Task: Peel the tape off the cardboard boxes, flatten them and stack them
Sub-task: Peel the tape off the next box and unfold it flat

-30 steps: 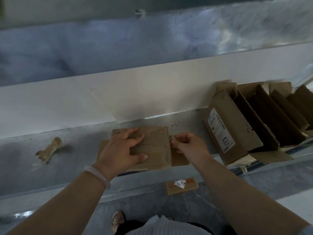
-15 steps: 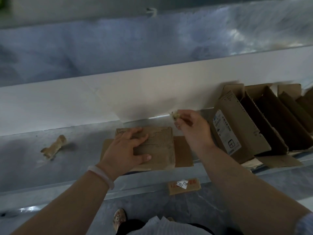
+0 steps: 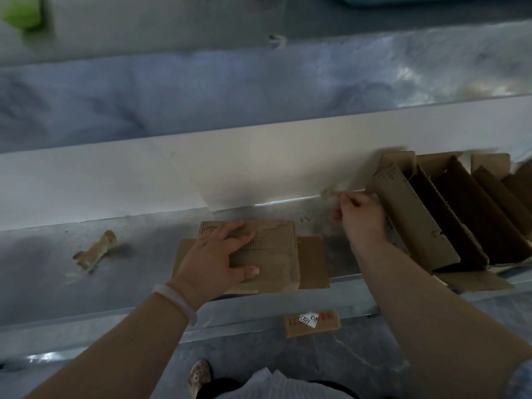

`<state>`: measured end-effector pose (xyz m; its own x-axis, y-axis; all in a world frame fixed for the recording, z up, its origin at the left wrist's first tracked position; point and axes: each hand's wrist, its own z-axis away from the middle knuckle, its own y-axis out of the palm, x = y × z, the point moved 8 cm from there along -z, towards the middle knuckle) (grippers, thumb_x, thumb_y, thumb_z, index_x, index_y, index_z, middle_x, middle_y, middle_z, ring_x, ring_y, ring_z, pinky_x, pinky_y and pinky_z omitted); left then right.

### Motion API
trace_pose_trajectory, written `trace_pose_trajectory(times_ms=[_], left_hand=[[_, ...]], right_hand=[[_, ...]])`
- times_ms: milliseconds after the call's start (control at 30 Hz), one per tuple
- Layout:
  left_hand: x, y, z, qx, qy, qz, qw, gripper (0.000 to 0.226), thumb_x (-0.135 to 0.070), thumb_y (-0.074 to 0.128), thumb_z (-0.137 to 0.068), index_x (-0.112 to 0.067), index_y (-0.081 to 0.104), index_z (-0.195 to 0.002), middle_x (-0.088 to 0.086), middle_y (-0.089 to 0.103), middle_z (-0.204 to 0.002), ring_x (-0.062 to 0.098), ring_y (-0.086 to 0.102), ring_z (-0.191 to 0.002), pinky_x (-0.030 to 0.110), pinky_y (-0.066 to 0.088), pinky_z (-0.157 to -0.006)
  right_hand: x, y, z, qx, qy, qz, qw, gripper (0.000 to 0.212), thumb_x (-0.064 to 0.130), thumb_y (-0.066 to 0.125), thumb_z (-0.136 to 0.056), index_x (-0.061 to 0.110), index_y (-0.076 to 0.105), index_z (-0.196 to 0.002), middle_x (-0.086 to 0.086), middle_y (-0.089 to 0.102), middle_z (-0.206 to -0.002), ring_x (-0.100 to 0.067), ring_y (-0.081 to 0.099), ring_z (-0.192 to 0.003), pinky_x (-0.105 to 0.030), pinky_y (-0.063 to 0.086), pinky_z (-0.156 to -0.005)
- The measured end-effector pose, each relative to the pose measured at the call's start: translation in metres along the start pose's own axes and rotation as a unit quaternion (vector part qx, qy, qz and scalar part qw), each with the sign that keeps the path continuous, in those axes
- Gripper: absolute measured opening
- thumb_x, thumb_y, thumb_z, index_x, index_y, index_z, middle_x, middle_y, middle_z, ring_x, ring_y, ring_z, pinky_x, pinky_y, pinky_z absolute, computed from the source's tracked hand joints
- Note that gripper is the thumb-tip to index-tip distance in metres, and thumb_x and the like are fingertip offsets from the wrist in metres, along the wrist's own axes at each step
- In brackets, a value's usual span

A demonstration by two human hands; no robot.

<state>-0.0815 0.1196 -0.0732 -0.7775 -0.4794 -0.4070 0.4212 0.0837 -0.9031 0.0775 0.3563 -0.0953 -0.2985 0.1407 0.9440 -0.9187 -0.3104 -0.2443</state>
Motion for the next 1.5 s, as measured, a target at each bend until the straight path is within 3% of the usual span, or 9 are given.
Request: trace_pose_trajectory(times_ms=[233, 467, 667, 833, 933, 1033, 1233, 1400, 1500], left_hand=[[0.001, 0.000, 0.001, -0.006, -0.001, 0.001, 1.000, 0.093, -0.084, 0.032, -0.054, -0.047, 0.037, -0.138, -0.026, 0.017, -0.150, 0.006, 0.017, -0.136, 0.010, -0.002, -0.094], [0.001, 0.002, 0.002, -0.002, -0.002, -0.008, 1.000, 0.073, -0.068, 0.060, -0.074, -0.045, 0.036, -0.139, -0.025, 0.017, -0.150, 0.008, 0.017, -0.137, 0.010, 0.000, -0.093], [0.005, 0.004, 0.003, -0.017, 0.003, 0.006, 1.000, 0.078, -0.073, 0.058, -0.069, -0.043, 0.038, -0.139, -0.022, 0.020, -0.150, 0.008, 0.020, -0.137, 0.015, 0.003, -0.101], [0.013, -0.005, 0.012, -0.058, -0.004, 0.115, 0.992, 0.079, -0.072, 0.058, -0.063, -0.033, 0.054, -0.130, -0.024, 0.038, -0.132, 0.001, 0.036, -0.126, 0.014, 0.020, -0.105], [0.029, -0.024, 0.030, -0.154, -0.045, 0.130, 0.978, 0.051, -0.040, 0.071, -0.079, -0.027, 0.058, -0.127, -0.017, 0.043, -0.124, 0.000, 0.041, -0.112, 0.012, 0.030, -0.098], [0.045, -0.039, 0.051, -0.233, -0.119, 0.059, 0.963, 0.051, -0.035, 0.067, -0.084, -0.022, 0.054, -0.131, -0.001, 0.047, -0.123, 0.018, 0.044, -0.114, 0.028, 0.037, -0.099], [0.056, -0.018, 0.070, -0.178, -0.172, 0.328, 0.912, 0.017, -0.027, 0.056, -0.093, -0.042, 0.057, -0.084, -0.016, 0.061, -0.089, 0.006, 0.058, -0.089, 0.023, 0.048, -0.077], [0.072, -0.002, 0.078, -0.153, -0.306, 0.532, 0.774, 0.042, -0.040, 0.043, -0.098, -0.011, 0.067, -0.078, 0.008, 0.067, -0.090, 0.023, 0.062, -0.089, 0.041, 0.052, -0.085], [0.070, -0.003, 0.067, -0.074, -0.286, 0.502, 0.813, 0.027, -0.033, 0.054, -0.094, -0.012, 0.071, -0.089, 0.010, 0.067, -0.099, 0.022, 0.063, -0.093, 0.039, 0.053, -0.087]], right_hand=[[-0.006, -0.004, -0.004, -0.020, -0.005, 0.089, 0.996, 0.024, 0.034, 0.078, -0.076, 0.020, 0.065, -0.088, -0.001, 0.070, -0.085, -0.018, 0.067, -0.081, -0.036, 0.057, -0.078], [-0.006, -0.001, 0.005, 0.036, 0.014, 0.072, 0.997, 0.048, 0.067, 0.044, -0.089, 0.025, 0.067, -0.080, 0.000, 0.069, -0.086, -0.019, 0.066, -0.086, -0.042, 0.055, -0.085], [-0.002, 0.002, 0.013, 0.050, 0.022, 0.069, 0.996, 0.026, 0.037, 0.052, -0.097, 0.014, 0.062, -0.096, -0.003, 0.067, -0.082, -0.020, 0.066, -0.080, -0.045, 0.057, -0.084], [0.002, 0.027, 0.054, 0.162, -0.021, 0.099, 0.982, 0.009, 0.028, 0.058, -0.095, 0.025, 0.065, -0.091, 0.001, 0.069, -0.090, -0.017, 0.066, -0.087, -0.042, 0.057, -0.084], [0.002, 0.039, 0.087, 0.207, -0.116, 0.202, 0.950, 0.016, 0.035, 0.065, -0.089, 0.029, 0.066, -0.104, 0.015, 0.066, -0.098, 0.001, 0.060, -0.091, -0.023, 0.050, -0.086], [-0.003, 0.044, 0.105, 0.222, -0.162, 0.201, 0.940, 0.032, 0.033, 0.067, -0.088, 0.031, 0.062, -0.120, 0.019, 0.064, -0.108, 0.005, 0.059, -0.098, -0.021, 0.050, -0.090], [-0.014, 0.040, 0.113, 0.200, -0.117, 0.170, 0.958, 0.017, 0.030, 0.057, -0.095, 0.027, 0.067, -0.108, 0.012, 0.064, -0.106, -0.003, 0.059, -0.100, -0.024, 0.050, -0.087], [-0.015, 0.043, 0.110, 0.219, 0.004, 0.090, 0.972, 0.040, 0.040, 0.047, -0.098, 0.018, 0.072, -0.075, 0.001, 0.071, -0.088, -0.014, 0.063, -0.090, -0.030, 0.047, -0.080], [-0.004, 0.055, 0.103, 0.282, -0.034, 0.146, 0.948, 0.023, 0.031, 0.059, -0.094, 0.022, 0.076, -0.082, 0.011, 0.067, -0.096, -0.004, 0.059, -0.093, -0.015, 0.040, -0.072]])
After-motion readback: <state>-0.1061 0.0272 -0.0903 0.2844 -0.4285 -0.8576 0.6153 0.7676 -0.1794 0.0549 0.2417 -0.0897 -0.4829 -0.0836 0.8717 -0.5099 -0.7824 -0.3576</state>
